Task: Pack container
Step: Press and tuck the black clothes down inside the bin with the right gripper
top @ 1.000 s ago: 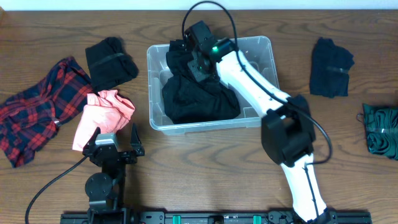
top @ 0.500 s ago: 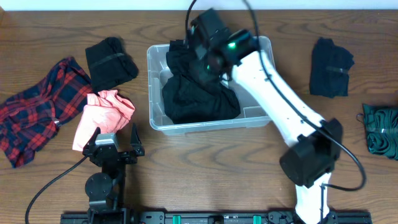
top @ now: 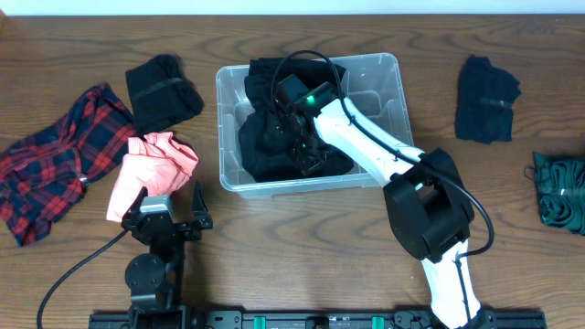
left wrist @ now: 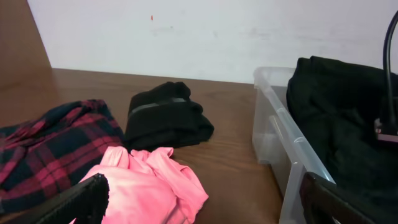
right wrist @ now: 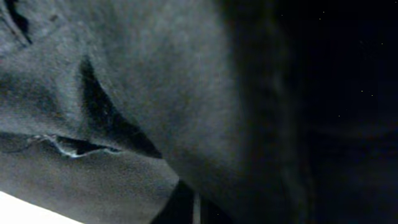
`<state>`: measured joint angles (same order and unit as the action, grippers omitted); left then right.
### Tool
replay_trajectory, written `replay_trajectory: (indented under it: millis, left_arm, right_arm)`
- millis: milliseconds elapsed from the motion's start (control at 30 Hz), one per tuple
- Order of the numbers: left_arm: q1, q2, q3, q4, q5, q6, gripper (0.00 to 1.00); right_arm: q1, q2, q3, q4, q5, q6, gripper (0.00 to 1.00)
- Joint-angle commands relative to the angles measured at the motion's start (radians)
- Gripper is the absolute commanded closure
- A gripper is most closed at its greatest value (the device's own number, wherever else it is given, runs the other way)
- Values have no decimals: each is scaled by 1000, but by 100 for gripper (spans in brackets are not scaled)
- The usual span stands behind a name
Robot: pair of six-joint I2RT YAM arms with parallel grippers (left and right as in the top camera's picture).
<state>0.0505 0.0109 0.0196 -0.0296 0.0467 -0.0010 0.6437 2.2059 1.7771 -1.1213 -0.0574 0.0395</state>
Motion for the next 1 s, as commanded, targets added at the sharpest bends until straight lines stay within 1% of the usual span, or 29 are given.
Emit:
replay_trajectory:
  millis: [0,200,300,367,500,600,667,767,967]
  left_arm:
    - [-2,-6,-16,-38,-9,8,2]
    - [-2,-6,-16,-38,-9,8,2]
    - [-2,-6,-16,-38,-9,8,2]
    - [-2,-6,-16,-38,-9,8,2]
    - [-2,-6,-16,-38,-9,8,2]
    - [-2,-6,-16,-38,-9,8,2]
    - [-2,-6,-16,-38,-9,8,2]
    - [-2,-6,-16,-38,-9,8,2]
    - [-2,-6,-16,-38,-9,8,2]
  right_arm:
    - [3,-3,26,2,0,-14,99]
    - [3,-22,226,-58,2,-51,99]
    - [3,-36,317,-48,12,-106,99]
    - [3,-37,352,-20,62,-177,99]
    - [0,-27,345,100,218,-317,99]
    - [-10,-16,323,217,230,-404,99]
    - [-19,-3,304,299,229,-412,99]
    - [-27,18,285,373,220,-415,99]
    - [-37,105,280,401,155,-468,99]
